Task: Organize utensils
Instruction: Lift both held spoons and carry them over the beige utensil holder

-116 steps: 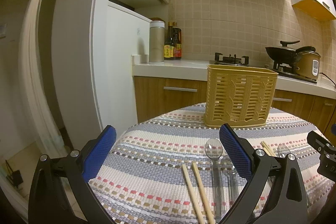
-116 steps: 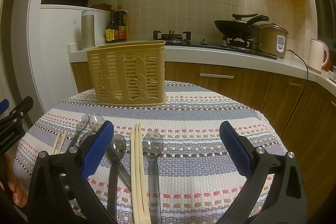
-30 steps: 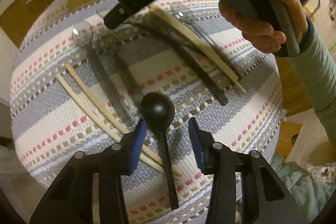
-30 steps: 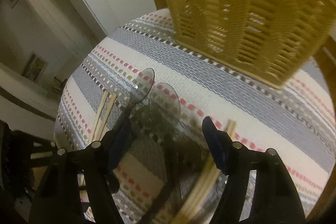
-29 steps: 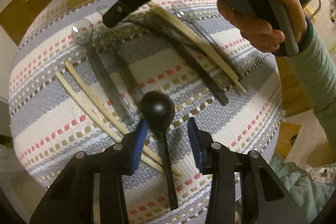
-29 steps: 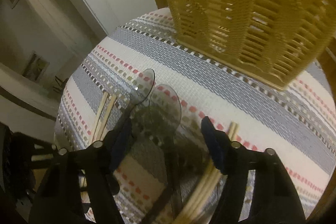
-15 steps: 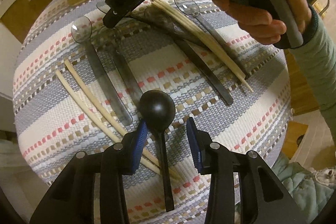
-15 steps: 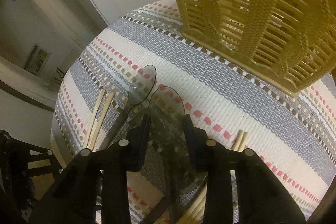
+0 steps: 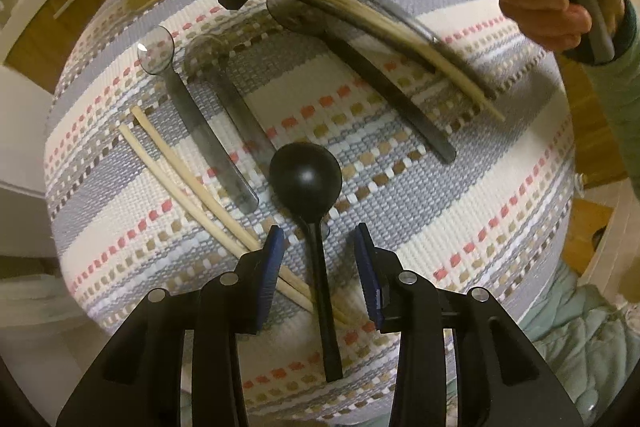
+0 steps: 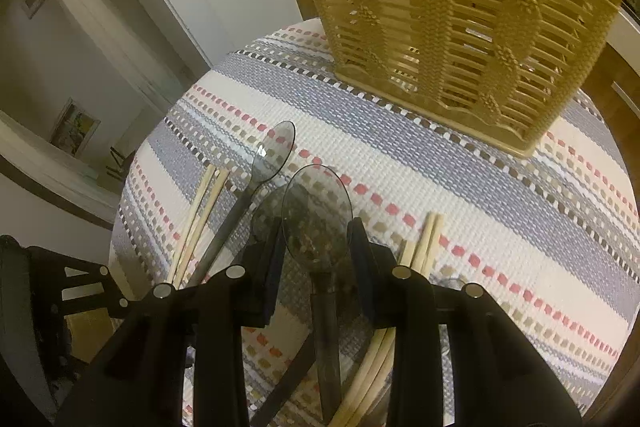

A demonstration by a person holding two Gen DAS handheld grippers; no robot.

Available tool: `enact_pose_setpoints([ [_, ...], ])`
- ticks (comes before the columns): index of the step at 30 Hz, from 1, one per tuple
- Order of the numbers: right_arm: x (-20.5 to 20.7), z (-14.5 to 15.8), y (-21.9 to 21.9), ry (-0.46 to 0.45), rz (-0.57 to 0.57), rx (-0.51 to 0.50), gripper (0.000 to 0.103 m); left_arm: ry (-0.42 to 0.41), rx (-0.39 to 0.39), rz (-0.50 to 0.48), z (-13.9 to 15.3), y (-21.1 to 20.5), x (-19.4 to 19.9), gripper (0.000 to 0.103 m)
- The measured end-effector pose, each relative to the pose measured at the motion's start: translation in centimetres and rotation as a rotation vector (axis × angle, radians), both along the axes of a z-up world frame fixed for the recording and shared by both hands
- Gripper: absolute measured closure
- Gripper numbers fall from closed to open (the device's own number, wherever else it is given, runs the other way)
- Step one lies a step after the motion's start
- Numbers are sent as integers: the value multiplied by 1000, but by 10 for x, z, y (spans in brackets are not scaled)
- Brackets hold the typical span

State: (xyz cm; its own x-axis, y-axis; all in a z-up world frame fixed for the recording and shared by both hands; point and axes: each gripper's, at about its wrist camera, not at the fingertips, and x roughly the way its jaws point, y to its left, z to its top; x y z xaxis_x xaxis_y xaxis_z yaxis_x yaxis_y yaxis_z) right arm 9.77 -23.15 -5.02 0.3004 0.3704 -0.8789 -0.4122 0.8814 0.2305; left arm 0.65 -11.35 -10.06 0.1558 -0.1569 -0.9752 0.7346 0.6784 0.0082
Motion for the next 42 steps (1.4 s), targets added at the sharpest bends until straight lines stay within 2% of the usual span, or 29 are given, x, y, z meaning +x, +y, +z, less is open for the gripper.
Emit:
enact_pose_setpoints([
  [1,-2,1,-1,-3,-4,2,73,-14,14,-1,0,-1,-2,78],
  [3,-6,4,-7,-12,-11,10,74,-25,14,12,2,0,-7,99],
  [5,-12,11,-15,-30,-20,25,74,-18,-44,30,6,4,-9,99],
  [7,-18,19,-22,-46,-32,39,74,-47,-97,41,15,9,-10,99],
  [10,-28,31,-31,-80,-45,63,74,-55,-217,63,32,20,-13,99],
  [17,-53,76,-52,-209,-64,149,74,-177,-442,120,87,47,-19,99],
  [23,-56,124,-65,-347,-97,231,74,-319,-595,163,143,52,14,99],
  [24,-53,134,-68,-375,-107,245,74,-337,-617,171,153,39,22,99],
  [29,-38,170,-72,-478,-158,257,74,-429,-732,217,193,42,65,99],
  [35,-3,208,-88,-583,-239,247,74,-581,-840,230,221,34,111,99],
  [38,12,216,-93,-633,-273,208,74,-636,-893,217,223,28,131,99],
  [42,32,218,-98,-679,-306,153,74,-694,-916,245,217,21,160,99],
])
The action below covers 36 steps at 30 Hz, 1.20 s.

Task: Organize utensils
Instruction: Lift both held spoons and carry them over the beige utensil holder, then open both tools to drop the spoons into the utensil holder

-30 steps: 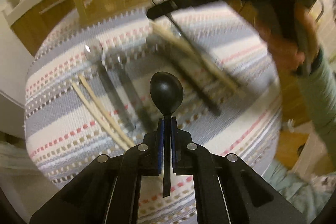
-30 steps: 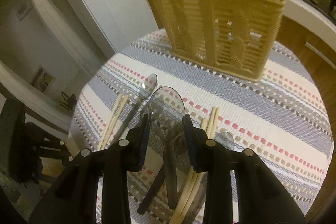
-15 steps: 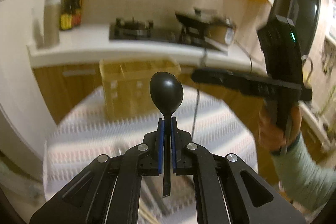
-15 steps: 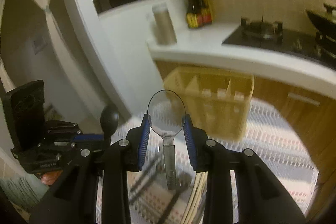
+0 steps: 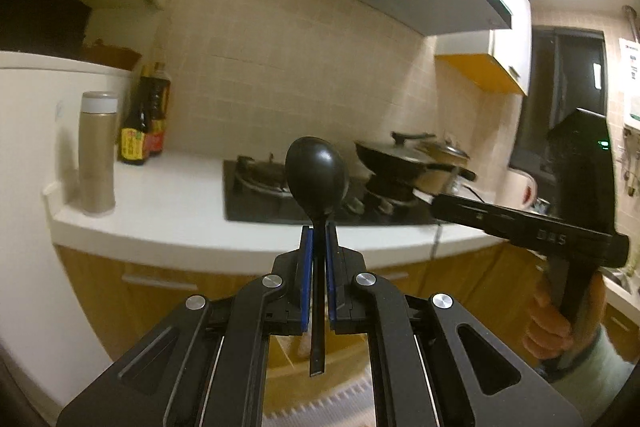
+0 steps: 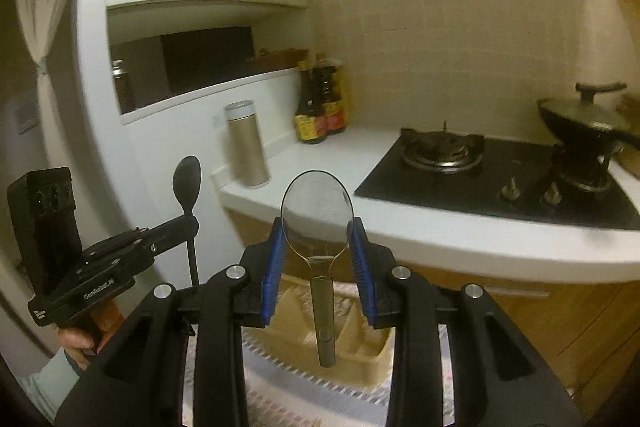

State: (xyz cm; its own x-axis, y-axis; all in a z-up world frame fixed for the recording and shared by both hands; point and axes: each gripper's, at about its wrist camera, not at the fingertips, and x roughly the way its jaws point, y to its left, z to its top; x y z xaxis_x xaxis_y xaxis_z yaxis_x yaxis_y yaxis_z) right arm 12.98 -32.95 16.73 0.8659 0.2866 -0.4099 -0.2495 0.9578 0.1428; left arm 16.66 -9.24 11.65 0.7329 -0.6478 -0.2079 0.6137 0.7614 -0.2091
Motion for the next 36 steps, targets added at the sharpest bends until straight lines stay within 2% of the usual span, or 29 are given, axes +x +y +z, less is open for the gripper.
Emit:
enact_pose_setpoints([
  [6,31,-24,-3,-16,-64,-63,74,-5,29,35,-29,-10,38,99],
  [12,56,-59,-10,27,-98,-50,74,32,50,33,-60,-17,65,99],
  [21,65,-92,-8,93,-85,-40,73,71,63,29,-85,-14,68,98],
  [22,64,-94,-9,97,-85,-36,73,74,60,32,-85,-13,68,95],
  [23,63,-94,-9,102,-79,-31,73,83,54,31,-85,-11,66,86],
  [25,59,-94,-11,107,-77,-22,73,88,42,30,-83,-7,62,78],
  [28,52,-92,-13,119,-68,-10,73,96,34,22,-79,-1,54,74],
  [30,46,-91,-14,120,-68,-3,71,96,33,23,-76,3,47,66],
  [31,42,-90,-14,119,-67,-1,68,96,32,24,-74,5,43,66],
  [32,37,-88,-13,118,-69,-1,58,96,30,21,-72,9,37,65],
  [33,34,-87,-13,117,-70,-1,54,98,28,18,-70,11,34,64],
  [36,21,-84,-11,111,-66,2,54,105,16,10,-64,19,23,62],
])
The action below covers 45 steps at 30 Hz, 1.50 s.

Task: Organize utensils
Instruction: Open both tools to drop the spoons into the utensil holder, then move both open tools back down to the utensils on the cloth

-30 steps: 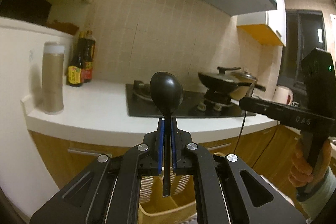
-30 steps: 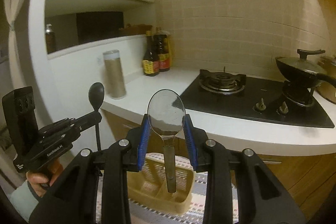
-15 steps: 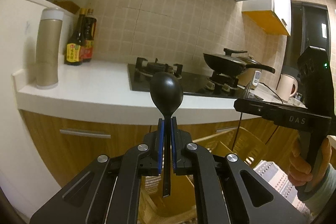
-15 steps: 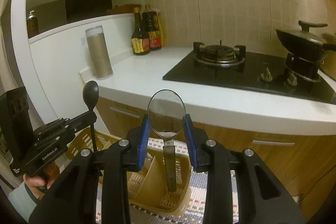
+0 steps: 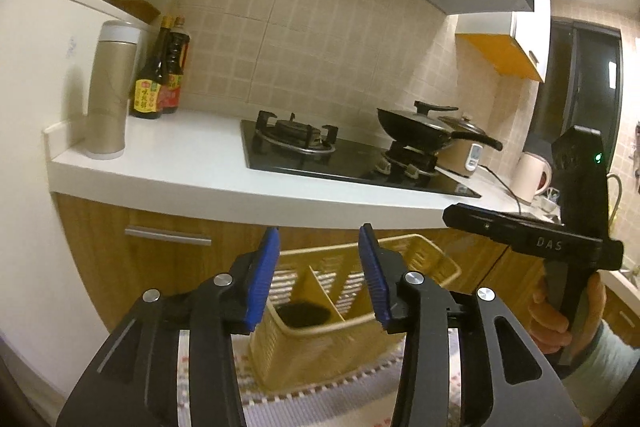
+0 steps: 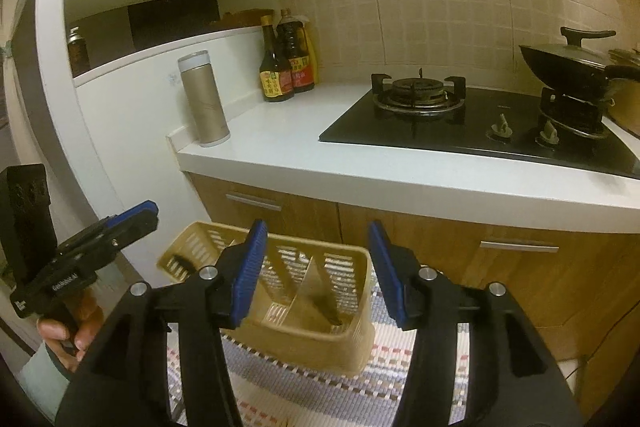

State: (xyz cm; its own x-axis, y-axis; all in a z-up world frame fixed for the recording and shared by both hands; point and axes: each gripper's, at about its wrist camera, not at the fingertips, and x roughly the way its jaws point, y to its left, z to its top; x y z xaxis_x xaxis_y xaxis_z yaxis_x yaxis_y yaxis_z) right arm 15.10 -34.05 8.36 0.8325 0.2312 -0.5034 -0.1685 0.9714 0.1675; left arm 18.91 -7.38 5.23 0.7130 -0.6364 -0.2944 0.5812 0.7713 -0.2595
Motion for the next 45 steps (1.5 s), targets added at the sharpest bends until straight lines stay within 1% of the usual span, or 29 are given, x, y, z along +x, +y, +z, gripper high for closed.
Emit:
enact_pose_setpoints([
  [7,-32,11,2,0,2,12,54,8,17,-7,12,13,-32,62],
  [11,-51,19,7,-1,14,9,54,22,56,-8,15,16,-52,62],
  [13,-57,21,12,14,16,-6,54,35,76,-7,15,18,-59,60],
  [17,-71,19,24,49,37,-29,54,98,129,-24,6,19,-70,58],
  [19,-77,13,31,84,48,-45,54,132,158,-30,-1,19,-71,58],
  [21,-81,5,36,121,67,-44,54,165,190,-32,-11,19,-73,56],
  [24,-85,-14,42,211,77,-40,54,233,214,-46,-29,20,-72,47],
  [25,-85,-22,43,246,83,-28,54,252,215,-50,-34,20,-71,45],
  [27,-86,-35,43,306,95,2,54,324,205,-68,-48,21,-65,44],
  [28,-85,-47,43,357,105,29,54,344,200,-72,-53,22,-64,44],
  [32,-83,-84,44,507,140,107,54,495,173,-79,-84,25,-48,43],
  [35,-84,-110,49,603,163,160,54,559,155,-77,-100,28,-40,43],
  [39,-90,-128,58,665,176,170,54,609,143,-91,-113,28,-34,43],
  [45,-94,-141,69,721,173,108,54,654,170,-87,-122,19,-22,43],
])
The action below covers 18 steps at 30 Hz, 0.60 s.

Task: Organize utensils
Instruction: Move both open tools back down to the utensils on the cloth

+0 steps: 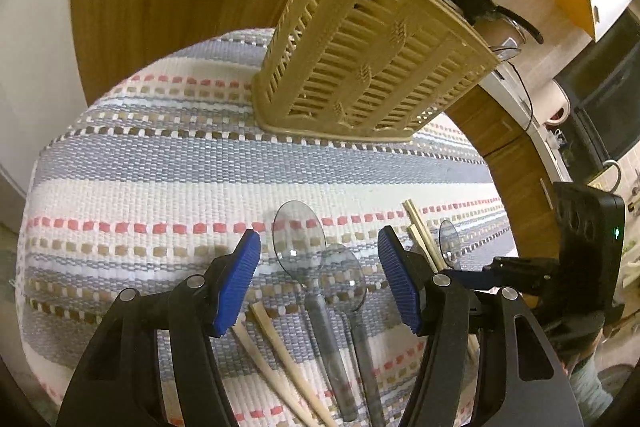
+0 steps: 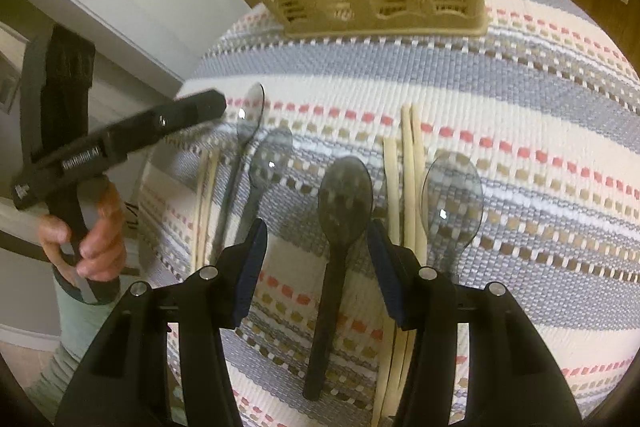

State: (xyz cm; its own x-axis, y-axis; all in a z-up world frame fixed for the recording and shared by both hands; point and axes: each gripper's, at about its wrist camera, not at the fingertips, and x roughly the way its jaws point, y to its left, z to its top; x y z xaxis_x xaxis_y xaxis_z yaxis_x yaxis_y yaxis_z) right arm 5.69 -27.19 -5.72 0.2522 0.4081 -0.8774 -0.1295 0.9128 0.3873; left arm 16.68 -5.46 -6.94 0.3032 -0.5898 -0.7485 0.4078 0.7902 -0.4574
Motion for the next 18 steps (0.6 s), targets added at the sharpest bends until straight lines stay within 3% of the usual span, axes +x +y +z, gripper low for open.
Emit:
enact_pose_setpoints([
  [5,0,-8,1,5,2,-23,54,17,35,6,-6,-10,7,39],
  [18,12,-15,3,20,8,-27,54,32,79,-10,-17,-25,18,39],
])
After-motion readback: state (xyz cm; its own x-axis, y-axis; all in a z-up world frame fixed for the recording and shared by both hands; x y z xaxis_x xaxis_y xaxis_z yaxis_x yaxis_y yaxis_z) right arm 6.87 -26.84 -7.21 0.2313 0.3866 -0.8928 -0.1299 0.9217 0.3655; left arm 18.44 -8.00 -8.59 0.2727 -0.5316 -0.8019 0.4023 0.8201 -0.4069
